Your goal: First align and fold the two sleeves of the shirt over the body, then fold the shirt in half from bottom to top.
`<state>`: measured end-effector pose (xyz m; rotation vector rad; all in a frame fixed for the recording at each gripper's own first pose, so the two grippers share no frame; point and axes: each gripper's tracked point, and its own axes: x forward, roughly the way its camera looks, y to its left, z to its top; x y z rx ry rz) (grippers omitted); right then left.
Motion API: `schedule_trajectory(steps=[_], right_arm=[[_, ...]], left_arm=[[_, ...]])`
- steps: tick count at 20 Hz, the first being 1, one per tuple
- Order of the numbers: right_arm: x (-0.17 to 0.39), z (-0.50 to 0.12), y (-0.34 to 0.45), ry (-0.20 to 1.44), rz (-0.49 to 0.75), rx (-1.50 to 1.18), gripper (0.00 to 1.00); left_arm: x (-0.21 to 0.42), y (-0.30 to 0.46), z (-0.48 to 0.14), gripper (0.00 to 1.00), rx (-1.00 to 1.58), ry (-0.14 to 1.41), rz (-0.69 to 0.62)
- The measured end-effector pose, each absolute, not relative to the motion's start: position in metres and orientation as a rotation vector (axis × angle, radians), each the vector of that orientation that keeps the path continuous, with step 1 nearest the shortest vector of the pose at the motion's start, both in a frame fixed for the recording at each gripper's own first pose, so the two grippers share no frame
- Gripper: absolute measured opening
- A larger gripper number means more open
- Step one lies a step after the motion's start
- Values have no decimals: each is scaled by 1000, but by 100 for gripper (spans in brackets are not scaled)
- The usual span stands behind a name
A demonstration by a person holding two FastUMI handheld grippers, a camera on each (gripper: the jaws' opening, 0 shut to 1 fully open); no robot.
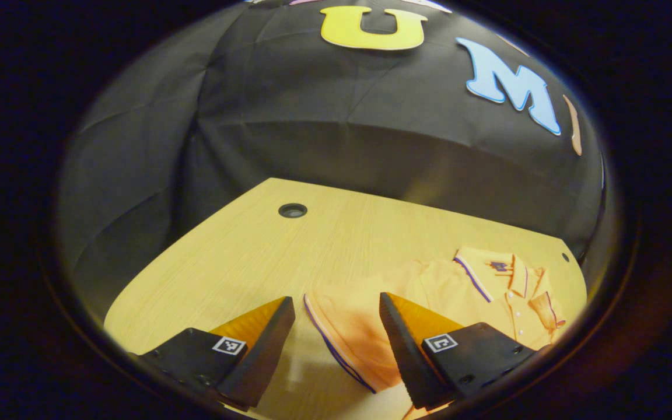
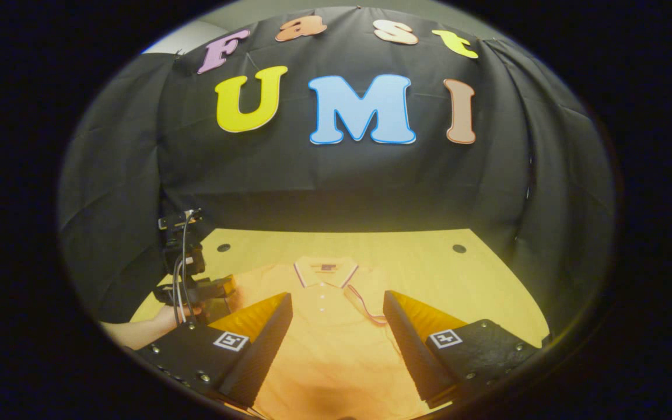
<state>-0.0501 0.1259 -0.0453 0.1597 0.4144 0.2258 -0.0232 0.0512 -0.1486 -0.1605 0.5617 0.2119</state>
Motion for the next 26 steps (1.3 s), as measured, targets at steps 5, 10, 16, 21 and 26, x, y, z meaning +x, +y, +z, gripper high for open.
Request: schedule_trajectory(steps=[5,10,16,21,26], right_arm=[[-64,-59,109,450,197,190,97],[-72,-64,88,452,156,193,97],[-76,-67,71,453,122,220,94],[-78,-72,67,461,120,228,97],[-79,-71,64,459,113,237,97]], left_arm=[[-27,52,-159,94,-140,614,216],[-25,55,-164,94,-64,636,199],[-24,56,-163,77,-36,639,183],[-23,53,-165,41,-19,646,148],[-23,56,-164,10,48,661,154]])
